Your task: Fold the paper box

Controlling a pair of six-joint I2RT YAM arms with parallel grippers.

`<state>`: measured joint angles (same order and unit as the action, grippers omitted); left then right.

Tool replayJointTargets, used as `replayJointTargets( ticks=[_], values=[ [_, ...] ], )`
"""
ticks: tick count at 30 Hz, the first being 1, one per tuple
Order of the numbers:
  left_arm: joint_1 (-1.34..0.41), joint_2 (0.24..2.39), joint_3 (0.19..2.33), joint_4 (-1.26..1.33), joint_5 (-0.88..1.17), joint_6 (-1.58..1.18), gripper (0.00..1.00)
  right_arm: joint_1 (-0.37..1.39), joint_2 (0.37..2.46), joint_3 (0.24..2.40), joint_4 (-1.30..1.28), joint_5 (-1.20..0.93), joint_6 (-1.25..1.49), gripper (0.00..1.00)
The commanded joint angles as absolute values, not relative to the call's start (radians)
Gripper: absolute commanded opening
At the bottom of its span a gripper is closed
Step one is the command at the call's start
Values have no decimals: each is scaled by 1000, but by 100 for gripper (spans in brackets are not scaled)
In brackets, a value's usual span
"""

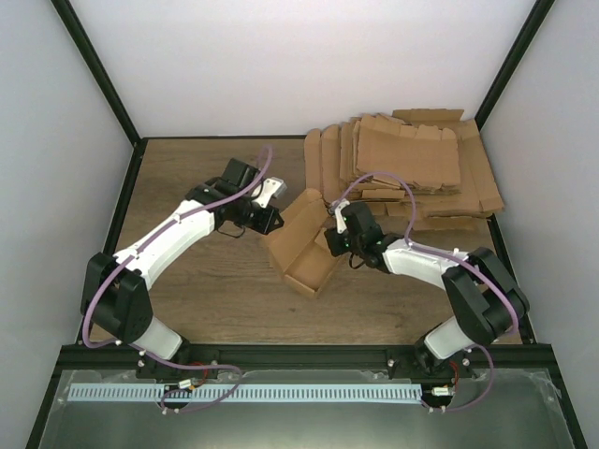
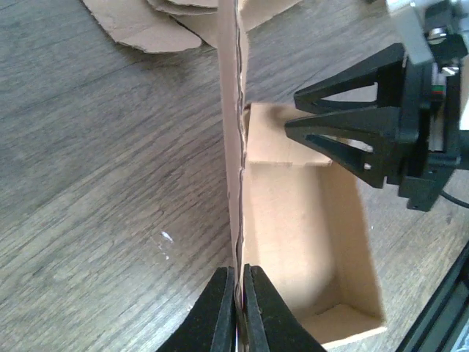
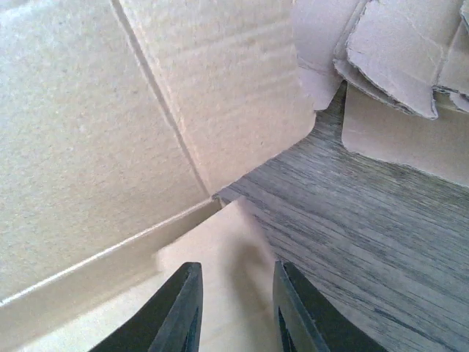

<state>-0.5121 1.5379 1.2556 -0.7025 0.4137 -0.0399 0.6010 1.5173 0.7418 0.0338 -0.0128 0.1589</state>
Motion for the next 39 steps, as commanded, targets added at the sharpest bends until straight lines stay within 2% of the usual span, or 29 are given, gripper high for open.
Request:
replayJointTargets(
  ticks=[1,3,4,5,6,7,16,19,22,24,34,39],
  values=[
    [-506,1518,1271,-712,408,-16,5,601,1485,747,60,-4,180,29],
    [-509,1509,1270,-717,396,-6,6,599,1478,742,55,-2,191,33],
    [-511,1507,1270,-722,389,-3,6,597,1469,736,55,-2,196,39],
    [-511,1504,1270,-727,384,0,6,593,1454,728,57,-8,204,60],
    [-510,1505,1271,-731,378,2,6,586,1441,720,61,-29,210,92],
    [-511,1504,1272,-733,374,4,6,575,1426,711,65,-49,214,99],
    [-518,1497,1270,-733,385,7,6,552,1292,666,46,-69,186,97],
    [-520,1499,1277,-740,385,6,6,552,1310,738,-77,-102,137,89],
    [-521,1505,1281,-743,388,6,6,554,1350,792,-154,-121,99,75],
    [-523,1508,1281,-743,389,6,6,562,1377,799,-153,-134,92,70],
    [-526,1508,1292,-749,388,9,6,617,1560,896,-169,72,60,70],
    [-525,1509,1288,-750,384,9,6,617,1620,907,-179,107,35,64]
  ],
)
